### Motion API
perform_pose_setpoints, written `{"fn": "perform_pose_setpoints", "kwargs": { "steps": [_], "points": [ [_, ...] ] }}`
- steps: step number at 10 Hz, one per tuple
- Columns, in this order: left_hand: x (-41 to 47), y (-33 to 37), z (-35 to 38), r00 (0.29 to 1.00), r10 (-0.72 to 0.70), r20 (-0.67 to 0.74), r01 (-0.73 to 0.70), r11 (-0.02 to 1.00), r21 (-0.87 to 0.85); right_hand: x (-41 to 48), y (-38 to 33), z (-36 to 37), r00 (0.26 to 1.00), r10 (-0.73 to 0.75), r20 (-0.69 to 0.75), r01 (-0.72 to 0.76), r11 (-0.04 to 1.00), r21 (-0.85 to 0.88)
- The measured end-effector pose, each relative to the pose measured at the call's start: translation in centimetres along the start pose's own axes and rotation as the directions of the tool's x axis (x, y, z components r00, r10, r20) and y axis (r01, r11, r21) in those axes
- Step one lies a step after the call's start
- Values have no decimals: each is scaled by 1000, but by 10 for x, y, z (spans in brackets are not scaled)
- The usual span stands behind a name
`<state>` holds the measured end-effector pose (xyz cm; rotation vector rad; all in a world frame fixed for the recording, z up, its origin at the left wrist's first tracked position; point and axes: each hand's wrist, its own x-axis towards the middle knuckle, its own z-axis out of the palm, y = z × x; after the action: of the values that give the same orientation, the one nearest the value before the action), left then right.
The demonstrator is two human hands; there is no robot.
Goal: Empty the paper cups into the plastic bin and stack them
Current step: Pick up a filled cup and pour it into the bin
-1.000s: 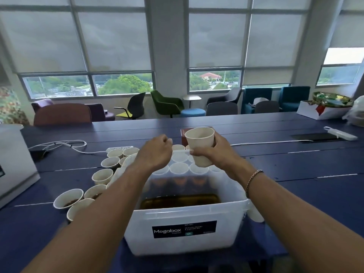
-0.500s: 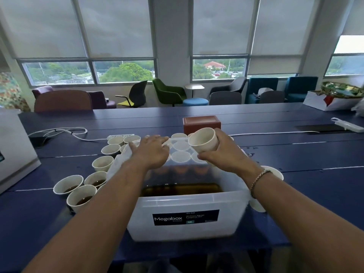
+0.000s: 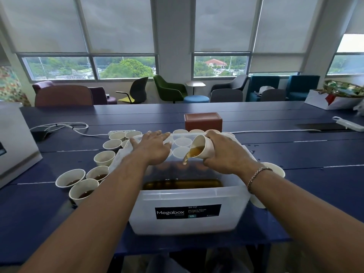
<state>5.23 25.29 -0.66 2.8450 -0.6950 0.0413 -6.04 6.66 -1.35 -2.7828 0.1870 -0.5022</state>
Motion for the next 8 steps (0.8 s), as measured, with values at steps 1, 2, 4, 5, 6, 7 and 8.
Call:
{"fn": "perform_pose_setpoints", "kwargs": {
  "steps": [1,2,4,5,6,7,8],
  "points": [
    [0,0,0,1000,0,-4,0,1000,4,0,-1,1,1000,-12,3,13,998,-53],
    [0,-1,1,1000,2,-3,-2,1000,0,-1,-1,1,1000,-17,0,17,996,-90],
    [1,-2,2,1000,1,-3,-1,1000,-4,0,-1,-1,999,-9,-35,3,987,-162],
    [1,-2,2,1000,1,-1,-1,1000,-3,0,-1,-1,999,-3,-52,-8,980,-201],
    [1,-2,3,1000,0,-1,0,1000,4,0,-2,-2,996,-9,-91,-13,971,-237],
    [1,-1,3,1000,-1,1,1,1000,2,-1,-4,-4,991,-30,-133,-6,965,-263],
    [1,-2,3,1000,-1,4,1,1000,3,-1,-5,-6,985,-47,-165,-3,957,-290]
  ]
}}
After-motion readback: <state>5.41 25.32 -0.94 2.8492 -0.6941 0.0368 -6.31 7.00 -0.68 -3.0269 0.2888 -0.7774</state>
